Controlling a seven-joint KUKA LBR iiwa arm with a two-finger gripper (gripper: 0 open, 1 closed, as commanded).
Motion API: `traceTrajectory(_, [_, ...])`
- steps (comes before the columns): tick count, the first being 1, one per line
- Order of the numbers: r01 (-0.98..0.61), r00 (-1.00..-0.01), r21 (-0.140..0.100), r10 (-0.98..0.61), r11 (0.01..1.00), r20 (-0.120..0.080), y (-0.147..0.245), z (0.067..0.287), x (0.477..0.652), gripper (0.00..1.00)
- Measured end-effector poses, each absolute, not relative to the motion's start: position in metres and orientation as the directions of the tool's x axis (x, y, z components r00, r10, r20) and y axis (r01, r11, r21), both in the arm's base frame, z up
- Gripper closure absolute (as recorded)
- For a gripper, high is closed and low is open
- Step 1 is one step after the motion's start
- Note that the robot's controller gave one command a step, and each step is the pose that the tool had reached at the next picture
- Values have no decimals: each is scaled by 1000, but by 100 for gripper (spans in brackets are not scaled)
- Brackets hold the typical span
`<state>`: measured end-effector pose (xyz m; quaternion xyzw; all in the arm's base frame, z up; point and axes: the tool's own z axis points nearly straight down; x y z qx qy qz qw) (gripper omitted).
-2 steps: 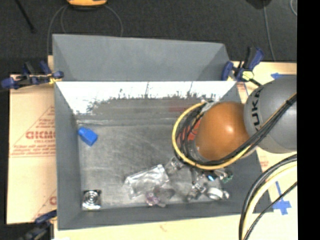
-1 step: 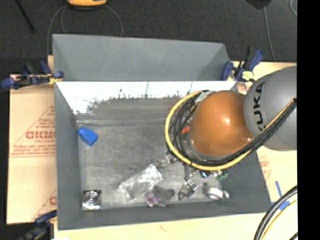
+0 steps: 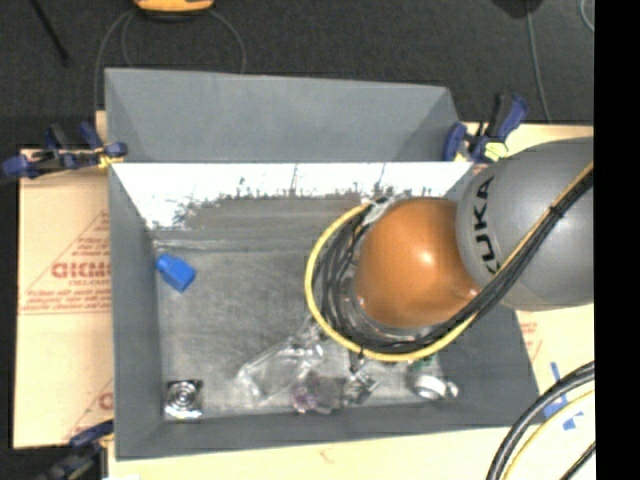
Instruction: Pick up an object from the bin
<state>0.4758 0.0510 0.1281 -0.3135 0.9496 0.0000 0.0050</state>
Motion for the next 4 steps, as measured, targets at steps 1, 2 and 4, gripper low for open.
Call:
traceTrajectory(1, [-743,-669,-4,-743,669,-5,76,185,479,0])
traceTrajectory(2, [-708,-706,-7,-708,706,-9,71,112,481,0])
traceTrajectory(4, [-988,-153,-30,-988,154,-13,90,85,510,0])
